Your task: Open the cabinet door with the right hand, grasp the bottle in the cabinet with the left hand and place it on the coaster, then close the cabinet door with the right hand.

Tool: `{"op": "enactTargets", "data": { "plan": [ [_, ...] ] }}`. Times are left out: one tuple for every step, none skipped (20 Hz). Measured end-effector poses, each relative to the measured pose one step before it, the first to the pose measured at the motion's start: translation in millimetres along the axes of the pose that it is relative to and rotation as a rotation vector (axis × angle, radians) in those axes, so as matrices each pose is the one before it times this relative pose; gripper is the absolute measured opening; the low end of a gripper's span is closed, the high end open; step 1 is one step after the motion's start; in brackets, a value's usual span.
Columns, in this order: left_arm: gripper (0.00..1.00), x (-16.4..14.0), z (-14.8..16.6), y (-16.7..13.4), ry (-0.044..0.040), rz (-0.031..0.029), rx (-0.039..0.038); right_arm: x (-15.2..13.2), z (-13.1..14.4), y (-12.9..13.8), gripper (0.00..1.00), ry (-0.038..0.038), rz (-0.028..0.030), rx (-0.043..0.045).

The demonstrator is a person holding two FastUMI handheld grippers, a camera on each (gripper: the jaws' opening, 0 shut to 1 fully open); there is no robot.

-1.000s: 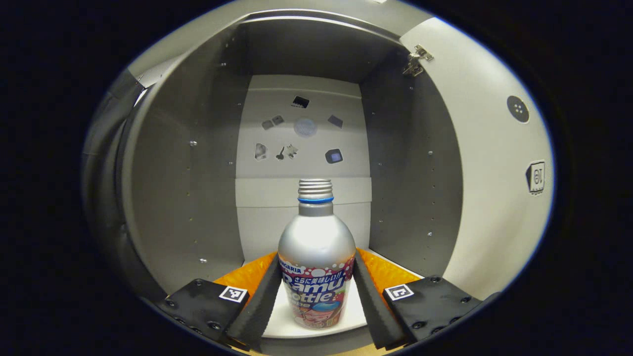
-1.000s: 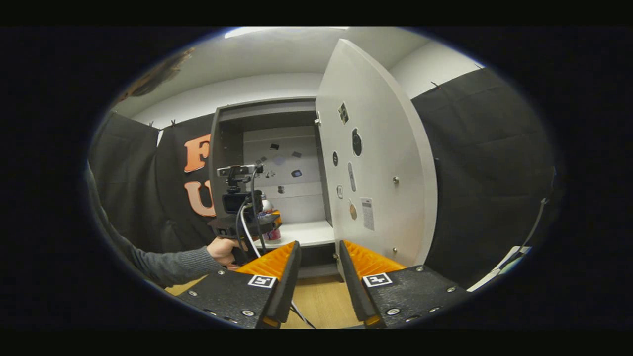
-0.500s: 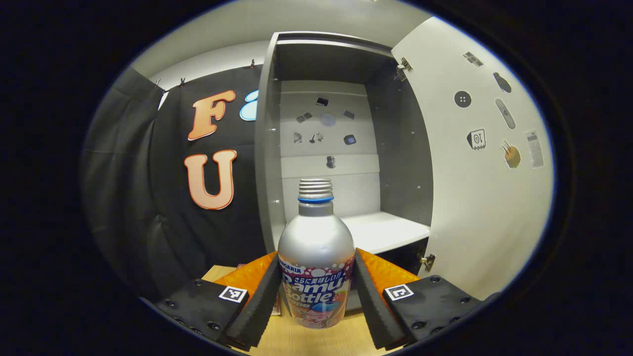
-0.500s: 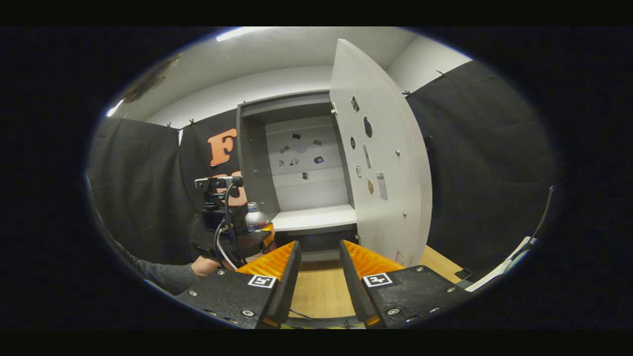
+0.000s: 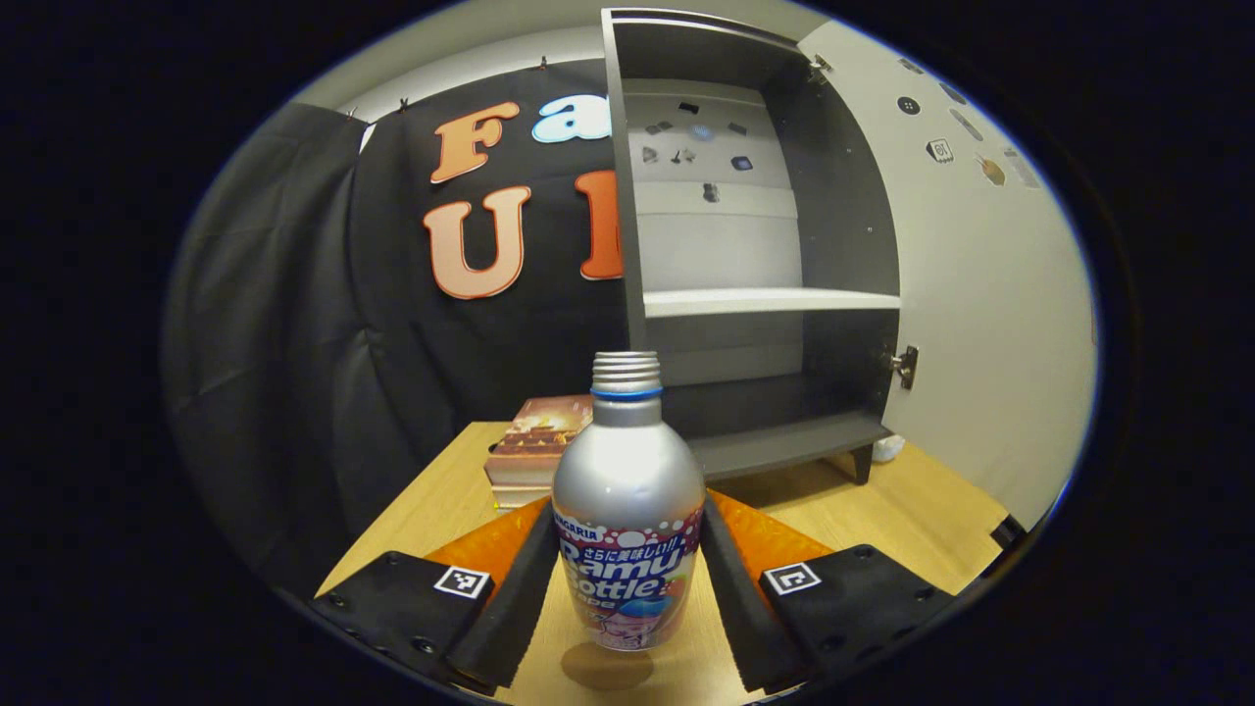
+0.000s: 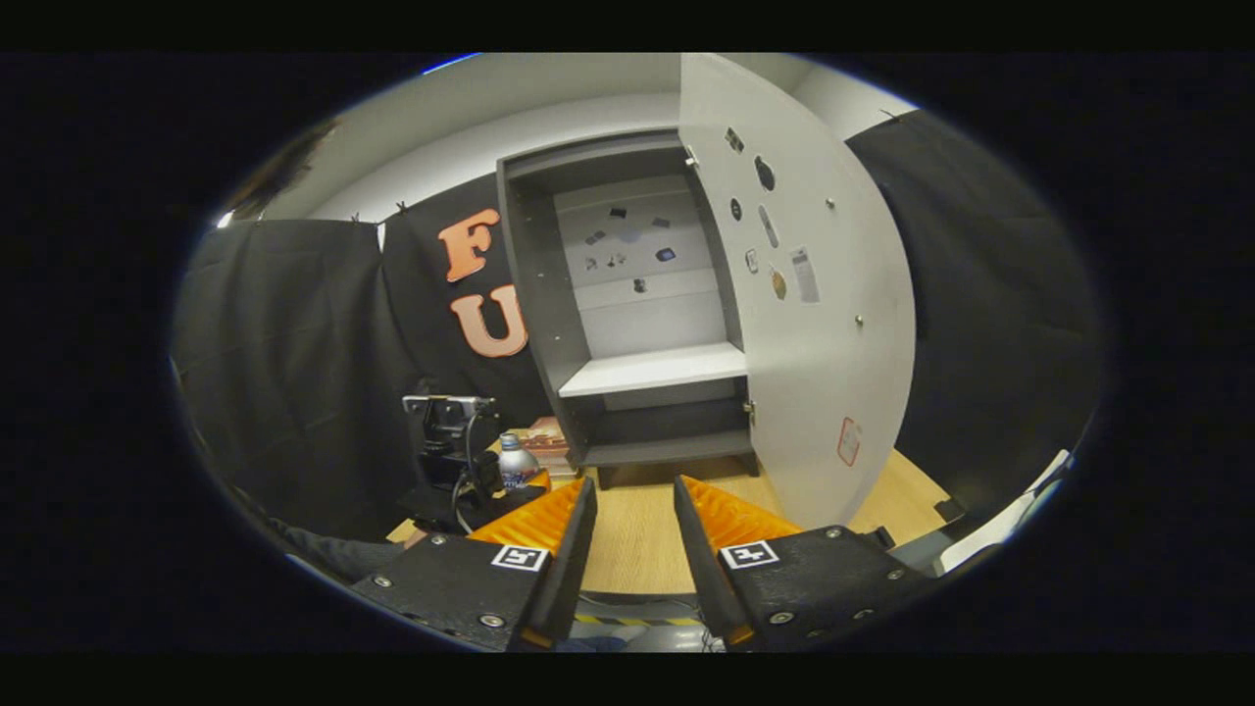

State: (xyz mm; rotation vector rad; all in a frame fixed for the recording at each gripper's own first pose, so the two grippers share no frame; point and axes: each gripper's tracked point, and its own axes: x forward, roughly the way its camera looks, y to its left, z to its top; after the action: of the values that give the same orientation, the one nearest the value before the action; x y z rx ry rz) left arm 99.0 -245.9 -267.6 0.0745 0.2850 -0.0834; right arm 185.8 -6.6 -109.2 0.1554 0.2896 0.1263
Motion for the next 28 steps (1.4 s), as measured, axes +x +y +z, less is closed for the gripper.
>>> {"op": "enactTargets", "data": {
  "plan": [
    [0.86,1.84,-15.39,2.92,0.01707,0.00795,-0.00374,2.02,-4.28,-0.46,0.5,0.01409,0.00127,0.00915],
    [0.87,1.84,-13.49,2.65,0.012,0.00392,-0.0015,2.72,-4.98,-1.01,0.51,0.01602,-0.00036,0.00999],
    [0.86,1.78,-12.27,1.89,0.01457,0.00215,0.00101,3.09,-3.88,-1.33,0.51,0.01708,-0.00228,0.00763],
    [0.86,3.04,-13.16,2.2,0.0152,-0.00103,0.00067,2.12,-5.67,-0.51,0.52,0.01811,-0.00296,0.00411],
    [0.86,3.03,-14.33,1.91,0.01472,0.00235,-0.00171,2.24,-4.28,-0.71,0.53,0.01514,-0.00317,0.00181],
    [0.87,0.22,-12.45,0.44,0.01028,0.00048,-0.0004,2.79,-4.03,0.48,0.54,0.01486,0.00018,0.00075],
    [0.87,-0.16,-7.74,0.69,0.00957,0.00273,-0.0053,4.15,-1.09,1.71,0.54,0.01267,0.00366,-0.00163],
    [0.87,1.19,-4.29,1.06,-0.00288,0.00228,-0.01044,4.03,-4.06,1.71,0.54,0.01406,0.00498,-0.00527],
    [0.87,1.14,-2.55,0.12,-0.00201,0.00129,-0.00153,2.42,-3.0,1.3,0.54,0.01183,0.0037,-0.00691],
    [0.86,0.59,-2.74,2.79,-0.00187,0.00861,0.0037,2.03,-1.36,1.38,0.54,0.00901,0.00507,-0.0037],
    [0.86,1.36,-2.06,0.0,-0.00459,-0.00414,-0.00087,2.24,-0.88,2.79,0.54,0.00518,0.00782,-0.00012],
    [0.87,-0.83,-5.73,1.73,0.01041,0.00649,0.00055,2.18,-0.32,3.12,0.54,0.00282,0.00728,-0.00001],
    [0.87,-2.3,1.97,0.66,-0.01955,-0.00096,0.00168,1.01,0.06,2.1,0.54,0.00168,0.00613,-0.00469],
    [0.87,-0.59,-0.9,-0.1,-0.00393,-0.00134,0.00438,0.19,-1.26,0.78,0.54,0.00385,0.00332,-0.00706],
    [0.86,-3.05,-1.12,0.55,0.0038,0.00566,0.01138,0.48,-1.71,-0.42,0.54,0.00748,0.00071,-0.00383],
    [0.87,-3.33,-2.3,0.4,0.00511,-0.00097,0.00688,0.5,-2.16,0.77,0.54,0.00684,-0.00103,-0.00124],
    [0.87,-3.21,-0.98,-1.21,-0.00034,-0.00373,-0.00053,-0.35,0.21,0.03,0.54,0.00141,0.00363,-0.00002],
    [0.86,-3.41,-2.16,0.96,0.00421,-0.00002,0.01019,0.72,0.79,0.03,0.54,-0.00317,0.00397,0.00071],
    [0.86,-3.42,-1.9,-0.7,0.00456,-0.00432,0.00448,1.21,-0.09,-0.15,0.54,0.00242,0.00335,0.00219],
    [0.86,-3.03,-1.17,-0.74,0.00278,-0.00112,0.00931,-0.55,-1.78,0.97,0.54,0.00039,-0.00015,0.00189],
    [0.86,-3.47,-2.16,-0.08,0.0036,-0.00265,0.00569,0.12,-0.63,0.25,0.54,0.00109,0.00225,0.00428],
    [0.86,-3.09,-1.75,0.34,0.00299,-0.00144,0.00551,-2.24,-2.71,-1.18,0.54,0.00274,0.00198,0.00735],
    [0.86,-2.44,-1.47,0.84,0.00279,-0.00013,-0.00265,-0.75,-0.87,-0.16,0.54,0.00072,0.00187,0.00376],
    [0.86,-1.47,-1.0,0.25,-0.00049,0.00035,-0.00343,-0.06,-0.67,-0.1,0.54,0.00004,0.00306,0.00011],
    [0.86,-0.89,-0.3,-0.17,0.00183,0.00051,-0.00239,-0.17,-1.41,-0.37,0.54,0.00252,0.00002,-0.0013],
    [0.86,0.07,-1.34,0.84,0.00522,0.00165,-0.00036,-0.67,-0.67,-0.83,0.54,0.00137,-0.00054,-0.00223],
    [0.87,-0.23,0.52,0.9,0.00368,0.00396,0.00415,-0.57,-0.03,-0.25,0.54,-0.00011,0.00043,-0.00166],
    [0.88,-1.03,0.25,1.32,0.0025,0.00249,0.00006,-0.77,0.67,-0.15,0.54,-0.00253,0.00141,-0.0009]
  ]
}}
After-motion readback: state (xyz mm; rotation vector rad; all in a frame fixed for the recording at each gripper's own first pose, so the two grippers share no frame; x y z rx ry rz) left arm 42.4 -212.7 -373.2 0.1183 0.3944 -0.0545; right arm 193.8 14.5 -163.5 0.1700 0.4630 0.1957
